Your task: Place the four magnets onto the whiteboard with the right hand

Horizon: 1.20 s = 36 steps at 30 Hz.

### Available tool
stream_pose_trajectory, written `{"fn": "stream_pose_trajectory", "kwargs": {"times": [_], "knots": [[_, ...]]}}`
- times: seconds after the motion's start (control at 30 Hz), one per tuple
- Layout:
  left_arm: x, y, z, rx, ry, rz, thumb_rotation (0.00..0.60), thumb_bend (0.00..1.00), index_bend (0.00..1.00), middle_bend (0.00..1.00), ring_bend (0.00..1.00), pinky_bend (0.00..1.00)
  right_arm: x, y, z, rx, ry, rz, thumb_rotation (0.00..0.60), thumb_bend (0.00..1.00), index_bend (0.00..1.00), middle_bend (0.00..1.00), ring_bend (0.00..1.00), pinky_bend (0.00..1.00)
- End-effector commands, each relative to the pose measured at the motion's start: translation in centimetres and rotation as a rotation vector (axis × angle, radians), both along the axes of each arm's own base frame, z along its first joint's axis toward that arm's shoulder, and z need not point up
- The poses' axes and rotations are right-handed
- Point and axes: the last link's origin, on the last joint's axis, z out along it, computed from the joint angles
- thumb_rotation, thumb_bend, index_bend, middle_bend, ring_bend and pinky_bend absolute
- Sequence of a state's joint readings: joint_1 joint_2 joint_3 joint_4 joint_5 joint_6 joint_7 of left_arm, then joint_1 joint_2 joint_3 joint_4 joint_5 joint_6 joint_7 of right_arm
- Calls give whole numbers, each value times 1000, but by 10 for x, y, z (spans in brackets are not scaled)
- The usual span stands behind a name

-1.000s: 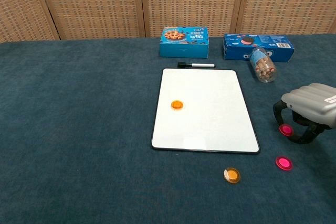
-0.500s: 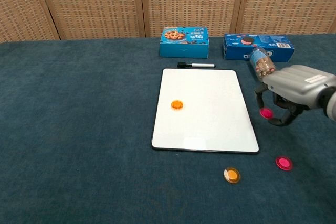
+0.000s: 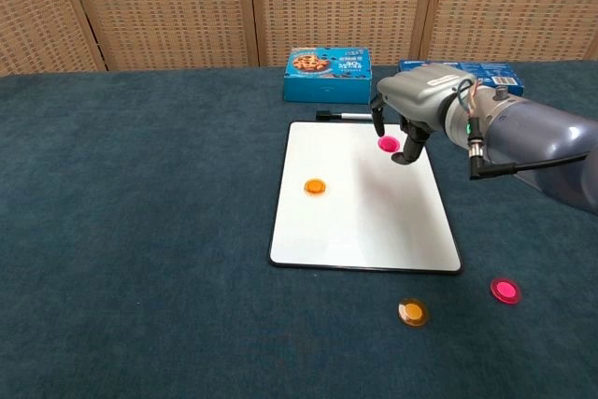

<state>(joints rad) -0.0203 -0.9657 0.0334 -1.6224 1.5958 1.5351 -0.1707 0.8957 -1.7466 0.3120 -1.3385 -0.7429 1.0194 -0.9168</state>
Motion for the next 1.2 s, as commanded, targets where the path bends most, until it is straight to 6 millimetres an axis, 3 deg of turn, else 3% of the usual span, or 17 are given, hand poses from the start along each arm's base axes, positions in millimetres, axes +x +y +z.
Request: {"fn": "stream_pose_trajectory", "kwargs": {"times": [0.03,0.3,0.53,0.7,0.83,0.97,1.2], "knots": [[0,0,0,0,-1,0,600,0,0,0,0,0,-2,1,-1,-6,5,-7,600,260,144,952,942,1000],[2,-2,1,2,-11,-11,600,0,0,0,0,0,-6,21,31,-18,-48,35,600,260,152,951,942,1000],[3,-5,0,-8,-12,-28,600,0,0,0,0,0,-51,66,71,33,-38,71,600,260,322,952,942,1000],[3,-5,-2,-12,-7,-32,600,0,0,0,0,0,-92,99,88,76,-74,39,600,260,342,952,942,1000],[3,-5,-2,-6,-4,-30,600,0,0,0,0,0,-119,121,90,95,-104,20,600,315,347,952,942,1000],[4,-6,-3,1,13,-32,600,0,0,0,0,0,-135,133,83,101,-133,5,600,337,351,952,942,1000],[6,-7,-9,-9,36,-37,600,0,0,0,0,0,-139,145,68,113,-131,32,600,337,360,952,942,1000]]}}
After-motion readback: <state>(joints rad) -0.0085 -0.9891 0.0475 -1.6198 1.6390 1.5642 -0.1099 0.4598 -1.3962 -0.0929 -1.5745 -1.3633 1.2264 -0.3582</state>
